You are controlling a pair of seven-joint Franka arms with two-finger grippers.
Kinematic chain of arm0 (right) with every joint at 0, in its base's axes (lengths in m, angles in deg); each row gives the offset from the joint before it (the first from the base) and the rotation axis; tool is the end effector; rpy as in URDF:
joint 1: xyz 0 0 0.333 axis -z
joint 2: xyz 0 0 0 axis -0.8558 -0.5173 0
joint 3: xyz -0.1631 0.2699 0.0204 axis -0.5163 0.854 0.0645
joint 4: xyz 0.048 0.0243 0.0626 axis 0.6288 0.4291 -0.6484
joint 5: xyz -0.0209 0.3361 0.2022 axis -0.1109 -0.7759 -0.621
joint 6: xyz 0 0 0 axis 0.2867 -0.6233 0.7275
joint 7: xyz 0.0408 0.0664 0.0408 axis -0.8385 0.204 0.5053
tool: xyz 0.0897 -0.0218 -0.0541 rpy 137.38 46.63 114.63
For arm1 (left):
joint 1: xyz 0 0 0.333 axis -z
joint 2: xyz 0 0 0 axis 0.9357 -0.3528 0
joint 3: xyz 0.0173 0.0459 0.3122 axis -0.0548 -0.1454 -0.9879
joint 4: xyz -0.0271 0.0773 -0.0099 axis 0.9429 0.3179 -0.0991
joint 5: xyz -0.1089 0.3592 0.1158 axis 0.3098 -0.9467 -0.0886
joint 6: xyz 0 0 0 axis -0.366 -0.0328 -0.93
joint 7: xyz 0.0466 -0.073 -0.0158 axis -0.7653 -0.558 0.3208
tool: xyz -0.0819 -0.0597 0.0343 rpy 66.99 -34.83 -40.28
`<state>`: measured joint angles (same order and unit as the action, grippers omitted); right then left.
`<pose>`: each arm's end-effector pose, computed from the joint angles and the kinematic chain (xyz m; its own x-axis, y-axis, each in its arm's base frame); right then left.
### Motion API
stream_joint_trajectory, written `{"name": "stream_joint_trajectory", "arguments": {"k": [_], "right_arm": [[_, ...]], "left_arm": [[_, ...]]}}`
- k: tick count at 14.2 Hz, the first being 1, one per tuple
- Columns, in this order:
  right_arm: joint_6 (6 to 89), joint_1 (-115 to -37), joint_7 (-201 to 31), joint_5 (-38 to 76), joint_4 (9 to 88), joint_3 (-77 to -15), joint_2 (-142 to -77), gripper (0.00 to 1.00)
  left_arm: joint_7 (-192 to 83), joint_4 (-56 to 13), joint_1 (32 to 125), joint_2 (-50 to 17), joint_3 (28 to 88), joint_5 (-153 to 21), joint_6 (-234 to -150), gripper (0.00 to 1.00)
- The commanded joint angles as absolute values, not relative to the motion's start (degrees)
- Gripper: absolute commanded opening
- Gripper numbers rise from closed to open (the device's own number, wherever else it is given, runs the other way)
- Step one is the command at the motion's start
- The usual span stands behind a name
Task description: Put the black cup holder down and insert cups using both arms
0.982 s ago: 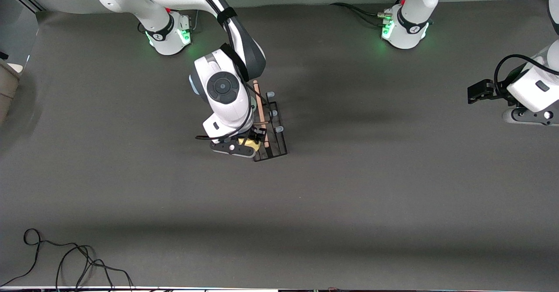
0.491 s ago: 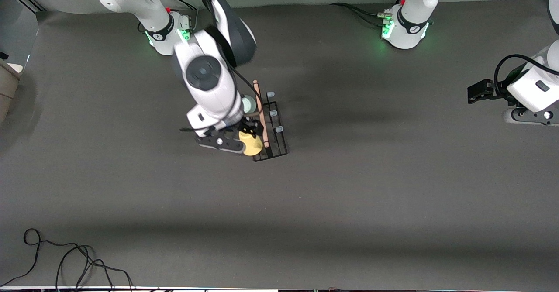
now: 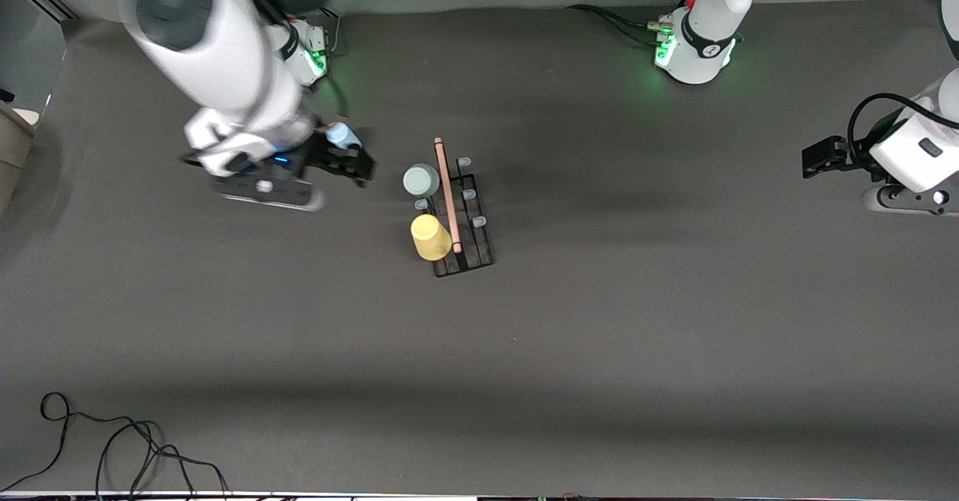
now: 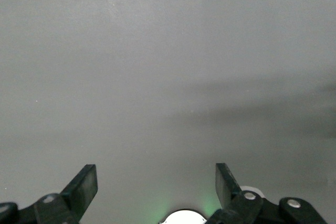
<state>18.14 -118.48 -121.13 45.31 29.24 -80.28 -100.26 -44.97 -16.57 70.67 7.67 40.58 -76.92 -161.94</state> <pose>0.5435 0.2719 0.5939 0.9807 -0.1802 -0.0763 -0.1801 -0.9836 0.0086 0.5505 -0.0175 0.5713 0.9842 -0.0899 -0.1522 -0.0954 -0.9950 -0.0296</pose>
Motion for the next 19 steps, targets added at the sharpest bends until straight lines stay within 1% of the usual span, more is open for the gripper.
{"name": "stream_joint_trajectory", "arguments": {"k": [1,2,3,4,6,11,12,13,14,19], "right_arm": [[16.57,-118.79,-112.12,46.53,31.76,-85.15,-95.98,1.0],[16.57,-117.31,-109.38,47.31,32.2,-85.52,-94.92,1.0],[16.57,-113.12,-107.36,48.97,32.55,-83.61,-93.61,1.0],[16.57,-107.42,-104.72,50.03,33.77,-78.63,-92.03,1.0],[16.57,-93.19,-99.88,53.28,35.1,-66.95,-89.73,1.0],[16.65,-67.33,-90.82,54.35,36.15,-49.43,-88.59,1.0],[16.74,-63.8,-90.72,54.35,36.85,-46.88,-88.24,1.0],[17.0,-61.85,-90.72,54.44,37.38,-45.63,-88.15,1.0],[17.35,-61.57,-90.72,54.44,37.74,-45.62,-88.14,1.0],[17.97,-62.01,-91.25,55.84,36.51,-45.62,-88.93,1.0]], "left_arm": [[-44.47,-17.82,70.57,9.38,40.51,-76.31,-162.05,1.0],[-44.47,-17.82,70.57,9.38,40.51,-76.31,-161.96,1.0],[-44.47,-17.82,70.57,9.38,40.51,-76.31,-162.05,1.0],[-44.47,-17.82,70.57,9.38,40.51,-76.31,-162.05,1.0],[-44.47,-17.82,70.57,9.38,40.51,-76.31,-162.05,1.0],[-44.47,-17.82,70.57,9.38,40.51,-76.31,-161.96,1.0],[-44.47,-17.82,70.57,9.38,40.51,-76.31,-162.05,1.0],[-44.47,-17.82,70.57,9.38,40.51,-76.31,-162.05,1.0],[-44.47,-17.82,70.57,9.38,40.51,-76.31,-161.96,1.0],[-44.47,-17.82,70.57,9.38,40.51,-76.31,-161.96,1.0]]}}
